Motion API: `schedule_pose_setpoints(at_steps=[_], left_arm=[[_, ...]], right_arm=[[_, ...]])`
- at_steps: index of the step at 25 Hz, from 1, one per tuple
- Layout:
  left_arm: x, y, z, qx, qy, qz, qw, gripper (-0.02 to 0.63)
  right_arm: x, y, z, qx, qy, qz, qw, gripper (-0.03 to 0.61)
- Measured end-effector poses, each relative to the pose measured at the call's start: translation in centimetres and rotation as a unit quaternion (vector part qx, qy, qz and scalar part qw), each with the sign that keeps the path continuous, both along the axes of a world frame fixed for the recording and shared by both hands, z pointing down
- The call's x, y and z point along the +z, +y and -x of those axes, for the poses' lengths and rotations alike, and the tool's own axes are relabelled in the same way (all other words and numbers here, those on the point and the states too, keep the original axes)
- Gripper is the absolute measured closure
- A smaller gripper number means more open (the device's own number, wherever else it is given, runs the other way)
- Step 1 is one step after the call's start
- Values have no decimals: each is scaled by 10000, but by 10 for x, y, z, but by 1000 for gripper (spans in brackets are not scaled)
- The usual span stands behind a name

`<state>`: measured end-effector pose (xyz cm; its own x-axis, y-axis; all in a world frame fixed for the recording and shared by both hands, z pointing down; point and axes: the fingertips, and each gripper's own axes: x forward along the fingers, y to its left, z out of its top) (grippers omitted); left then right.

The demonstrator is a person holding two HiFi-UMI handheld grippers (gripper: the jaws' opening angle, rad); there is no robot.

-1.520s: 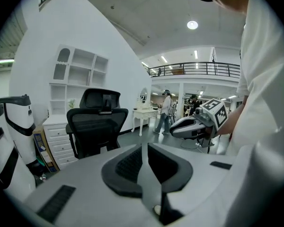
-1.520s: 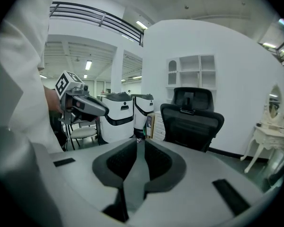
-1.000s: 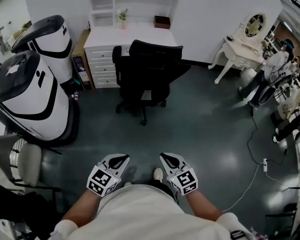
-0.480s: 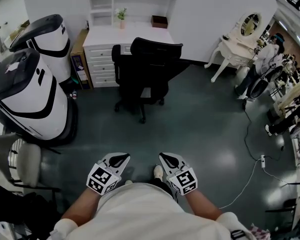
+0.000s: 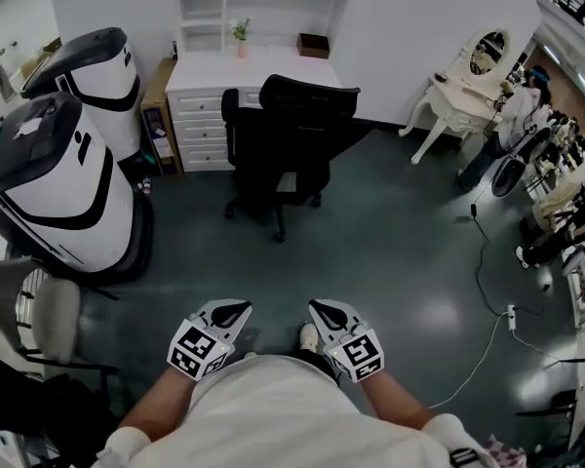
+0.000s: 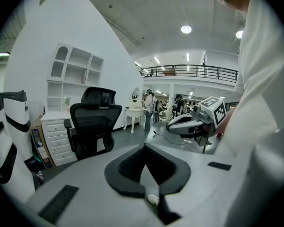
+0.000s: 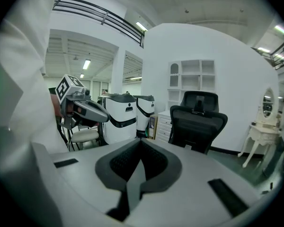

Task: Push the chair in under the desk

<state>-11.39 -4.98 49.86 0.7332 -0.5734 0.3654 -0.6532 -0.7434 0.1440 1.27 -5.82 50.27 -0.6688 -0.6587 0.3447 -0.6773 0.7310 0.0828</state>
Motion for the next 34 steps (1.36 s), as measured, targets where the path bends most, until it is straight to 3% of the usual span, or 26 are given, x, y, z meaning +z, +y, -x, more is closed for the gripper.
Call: schedule_pose_setpoints(at_steps=[21,34], left_arm=[[4,-15,-5,37,-82,13,10000,618],[14,-59,-40,92,-212,116,9997,617]], right_arm=[[1,-12,-7,-79,65,-24,9999,574],[12,-52,-37,-145,31,79,9999,574]])
